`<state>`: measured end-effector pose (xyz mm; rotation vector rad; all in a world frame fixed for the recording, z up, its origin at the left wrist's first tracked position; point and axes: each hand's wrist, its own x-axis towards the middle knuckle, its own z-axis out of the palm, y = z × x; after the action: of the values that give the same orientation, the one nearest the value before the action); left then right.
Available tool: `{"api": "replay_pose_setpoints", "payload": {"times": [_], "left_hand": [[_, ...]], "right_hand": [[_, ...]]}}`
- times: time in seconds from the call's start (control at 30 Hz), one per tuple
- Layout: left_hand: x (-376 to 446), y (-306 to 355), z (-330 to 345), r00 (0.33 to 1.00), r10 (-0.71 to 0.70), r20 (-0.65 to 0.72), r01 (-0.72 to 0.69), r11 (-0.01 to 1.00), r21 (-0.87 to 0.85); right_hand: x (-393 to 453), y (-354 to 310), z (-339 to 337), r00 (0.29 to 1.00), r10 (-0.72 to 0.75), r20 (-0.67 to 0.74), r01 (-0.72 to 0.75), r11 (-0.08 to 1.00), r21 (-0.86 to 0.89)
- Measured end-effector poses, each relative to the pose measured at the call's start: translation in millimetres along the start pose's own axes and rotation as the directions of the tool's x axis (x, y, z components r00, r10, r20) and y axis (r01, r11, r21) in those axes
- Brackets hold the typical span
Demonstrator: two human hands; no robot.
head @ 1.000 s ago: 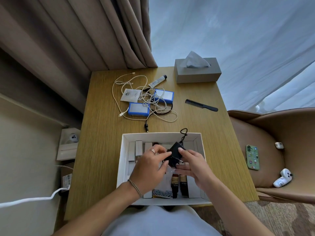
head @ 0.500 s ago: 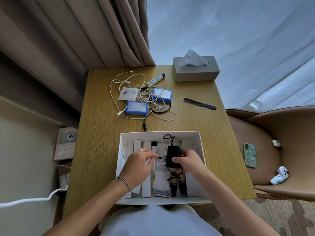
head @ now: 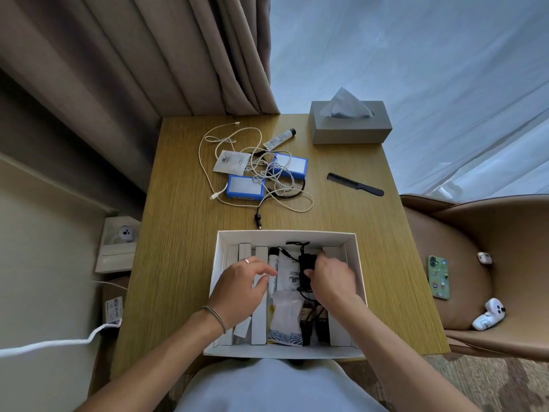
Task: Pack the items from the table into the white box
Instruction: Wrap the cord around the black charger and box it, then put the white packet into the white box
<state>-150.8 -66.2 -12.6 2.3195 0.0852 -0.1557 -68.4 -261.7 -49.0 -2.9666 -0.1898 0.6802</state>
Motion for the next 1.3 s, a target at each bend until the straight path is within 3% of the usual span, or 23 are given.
{"api": "replay_pose_setpoints", "payload": {"times": [0.27,0.5,0.7,1.03,1.3], "left_hand": [[7,2,-6,0.999,0.046,-0.022,-0.046,0.999,0.004],[34,13,-34,0.977,0.157,-0.142,-0.146,0.986,0.082],[76,11,-62,0.974,0.113,-0.199,-0.074,0.979,0.192],[141,-31,-94,0.981,-0.083,-0.176,0.13,0.952,0.278],[205,-60,-107,0.989,-0.089,-0.119,0.127,0.924,0.361]], "right_hand": [[-9,-2,-15,0.997,-0.054,-0.047,0.051,0.997,-0.051],[-13,-19,-62,0.94,-0.199,-0.278,0.232,0.969,0.088],[16,-42,-105,0.899,-0.193,-0.394,0.28,0.944,0.177],[94,-75,-127,0.929,-0.153,-0.336,0.241,0.941,0.238],[161,-91,-131,0.952,-0.131,-0.277,0.197,0.955,0.224]]}}
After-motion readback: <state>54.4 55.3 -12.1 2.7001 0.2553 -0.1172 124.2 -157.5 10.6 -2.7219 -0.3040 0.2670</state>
